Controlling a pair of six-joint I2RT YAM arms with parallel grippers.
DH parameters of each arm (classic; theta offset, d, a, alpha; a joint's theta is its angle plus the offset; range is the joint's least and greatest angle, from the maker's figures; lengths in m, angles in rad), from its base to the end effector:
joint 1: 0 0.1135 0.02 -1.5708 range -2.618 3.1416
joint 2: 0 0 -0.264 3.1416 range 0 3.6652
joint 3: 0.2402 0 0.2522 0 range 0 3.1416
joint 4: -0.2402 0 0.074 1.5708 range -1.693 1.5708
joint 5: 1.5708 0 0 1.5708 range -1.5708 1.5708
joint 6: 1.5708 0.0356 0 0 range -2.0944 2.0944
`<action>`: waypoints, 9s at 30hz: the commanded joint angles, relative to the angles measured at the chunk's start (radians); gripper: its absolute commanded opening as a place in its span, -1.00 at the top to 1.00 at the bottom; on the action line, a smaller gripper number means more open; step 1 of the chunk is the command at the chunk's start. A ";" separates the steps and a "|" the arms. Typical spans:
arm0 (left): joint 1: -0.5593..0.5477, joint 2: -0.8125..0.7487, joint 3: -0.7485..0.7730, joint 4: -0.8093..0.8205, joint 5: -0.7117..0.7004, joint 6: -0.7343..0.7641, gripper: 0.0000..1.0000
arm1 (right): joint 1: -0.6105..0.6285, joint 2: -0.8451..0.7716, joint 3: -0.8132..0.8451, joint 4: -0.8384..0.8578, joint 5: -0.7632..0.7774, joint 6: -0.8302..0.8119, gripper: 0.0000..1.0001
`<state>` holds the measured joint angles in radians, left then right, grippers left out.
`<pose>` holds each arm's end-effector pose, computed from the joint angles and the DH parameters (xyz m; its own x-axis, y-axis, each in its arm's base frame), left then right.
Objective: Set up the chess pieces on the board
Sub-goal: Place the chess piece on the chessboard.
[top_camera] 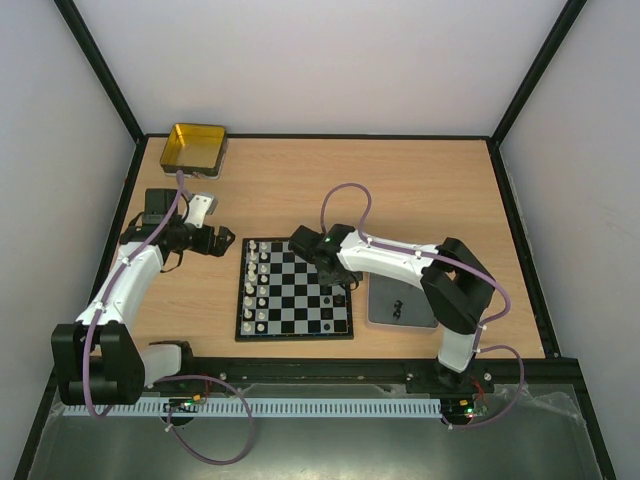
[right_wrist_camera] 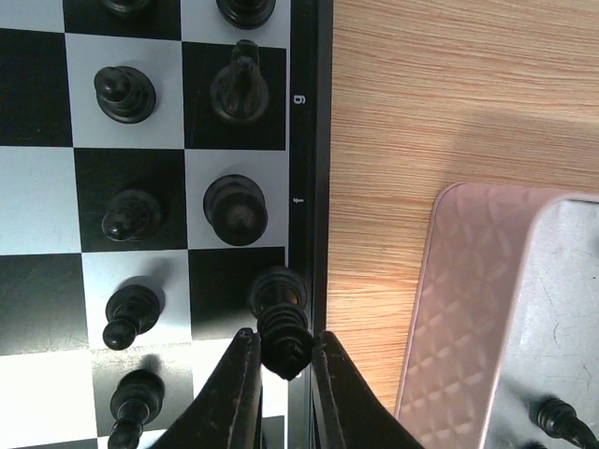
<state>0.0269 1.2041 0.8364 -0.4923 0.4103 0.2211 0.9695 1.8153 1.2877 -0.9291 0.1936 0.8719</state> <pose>0.2454 -0.0076 0.2471 -0.6875 0.1827 -0.7029 0.3959 0.9056 -0.1518 0.1970 0.2750 0.1899 -0.9716 -0.0882 -0.2196 -0.0824 0.9960 -0.0358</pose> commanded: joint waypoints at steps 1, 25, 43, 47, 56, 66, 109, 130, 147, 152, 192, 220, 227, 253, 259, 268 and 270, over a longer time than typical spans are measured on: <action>-0.002 -0.019 0.009 -0.011 0.000 0.006 -0.99 | 0.014 0.014 0.029 0.006 0.009 0.002 0.78; -0.001 -0.018 0.009 -0.010 0.001 0.006 -0.99 | 0.030 0.024 0.022 0.015 0.005 0.004 0.78; -0.001 -0.012 0.010 -0.011 0.000 0.006 -0.99 | 0.058 -0.045 -0.013 -0.016 -0.005 0.031 0.80; -0.001 -0.015 0.010 -0.012 0.000 0.006 -0.99 | 0.063 -0.057 -0.022 -0.026 0.004 0.035 0.81; -0.001 -0.017 0.009 -0.011 0.000 0.006 -0.99 | 0.064 -0.073 -0.046 -0.024 0.010 0.042 0.81; -0.001 -0.015 0.009 -0.011 0.000 0.007 -0.99 | 0.064 -0.073 -0.070 -0.004 0.026 0.050 0.80; 0.002 -0.012 0.011 -0.011 -0.001 0.006 -0.99 | 0.040 -0.005 0.002 0.019 0.042 0.017 0.80; 0.004 -0.011 0.011 -0.013 0.001 0.006 -0.99 | 0.039 0.006 0.009 0.015 0.041 0.015 0.73; 0.005 -0.013 0.010 -0.012 -0.002 0.006 -0.99 | 0.039 -0.005 0.007 0.028 0.026 0.025 0.63; 0.005 -0.014 0.011 -0.011 0.000 0.006 -0.99 | 0.038 -0.011 -0.008 0.031 0.030 0.026 0.62; 0.005 -0.008 0.010 -0.011 -0.001 0.006 -0.99 | 0.011 -0.046 -0.084 0.095 -0.005 0.026 0.71; 0.005 -0.010 0.012 -0.011 -0.002 0.006 -0.99 | 0.005 -0.059 -0.109 0.116 -0.035 0.030 0.70; 0.005 -0.010 0.011 -0.011 -0.002 0.006 -0.99 | 0.005 -0.065 -0.110 0.118 -0.040 0.031 0.56; 0.007 -0.010 0.010 -0.011 -0.003 0.005 -0.99 | -0.039 -0.118 -0.176 0.192 -0.085 0.035 0.56; 0.007 -0.007 0.012 -0.011 -0.001 0.006 -0.99 | -0.048 -0.113 -0.175 0.208 -0.103 0.025 0.58; 0.007 -0.004 0.011 -0.011 0.001 0.006 -0.99 | -0.052 -0.098 -0.165 0.214 -0.120 0.015 0.59; 0.007 -0.004 0.012 -0.011 0.002 0.006 -0.99 | -0.051 -0.097 -0.162 0.215 -0.124 0.015 0.60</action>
<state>0.0277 1.2018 0.8368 -0.4923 0.4099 0.2211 0.9222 1.7275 1.1206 -0.7197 0.0700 0.8970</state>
